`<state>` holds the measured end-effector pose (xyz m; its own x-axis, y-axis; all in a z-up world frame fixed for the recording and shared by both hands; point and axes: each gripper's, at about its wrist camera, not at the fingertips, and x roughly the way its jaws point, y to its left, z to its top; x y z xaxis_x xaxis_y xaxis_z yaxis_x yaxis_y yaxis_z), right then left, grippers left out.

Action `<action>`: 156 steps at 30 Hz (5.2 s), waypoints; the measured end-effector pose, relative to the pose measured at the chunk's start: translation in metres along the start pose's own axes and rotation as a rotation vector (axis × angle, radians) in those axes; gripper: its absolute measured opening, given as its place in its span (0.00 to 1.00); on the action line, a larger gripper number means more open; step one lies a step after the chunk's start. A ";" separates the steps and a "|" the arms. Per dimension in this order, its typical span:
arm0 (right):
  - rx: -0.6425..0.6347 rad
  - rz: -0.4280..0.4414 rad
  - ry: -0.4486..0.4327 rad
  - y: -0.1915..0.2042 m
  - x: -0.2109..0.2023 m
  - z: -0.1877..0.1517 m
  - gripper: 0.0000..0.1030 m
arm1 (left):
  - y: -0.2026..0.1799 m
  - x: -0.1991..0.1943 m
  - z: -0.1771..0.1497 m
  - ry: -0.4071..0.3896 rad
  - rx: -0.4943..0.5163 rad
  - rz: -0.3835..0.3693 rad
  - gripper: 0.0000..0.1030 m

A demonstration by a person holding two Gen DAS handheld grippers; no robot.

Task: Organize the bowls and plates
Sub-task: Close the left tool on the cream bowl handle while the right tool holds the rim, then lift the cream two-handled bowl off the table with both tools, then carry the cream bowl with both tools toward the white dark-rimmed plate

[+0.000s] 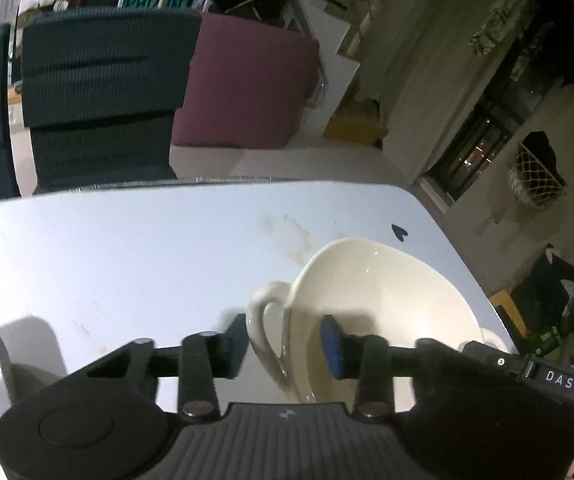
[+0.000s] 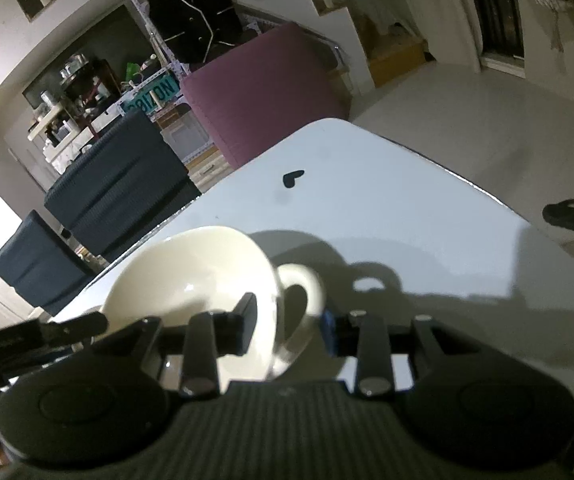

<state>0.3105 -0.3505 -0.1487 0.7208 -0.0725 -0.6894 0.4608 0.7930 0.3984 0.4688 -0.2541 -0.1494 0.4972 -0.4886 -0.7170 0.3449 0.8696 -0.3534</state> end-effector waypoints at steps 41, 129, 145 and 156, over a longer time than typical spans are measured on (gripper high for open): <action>-0.098 -0.033 -0.014 0.008 -0.008 -0.008 0.22 | -0.005 -0.016 -0.020 -0.079 0.015 -0.024 0.20; -0.303 0.293 0.014 0.113 -0.168 -0.099 0.27 | 0.052 -0.353 -0.144 -0.222 -0.148 0.185 0.22; -0.417 0.382 0.136 0.156 -0.163 -0.149 0.27 | 0.128 -0.415 -0.231 -0.247 -0.263 0.241 0.20; -0.475 0.392 0.201 0.170 -0.154 -0.172 0.26 | 0.157 -0.425 -0.265 -0.227 -0.302 0.254 0.20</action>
<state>0.1887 -0.1004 -0.0785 0.6567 0.3548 -0.6655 -0.1294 0.9223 0.3641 0.1005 0.1093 -0.0591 0.7095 -0.2308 -0.6658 -0.0418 0.9294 -0.3667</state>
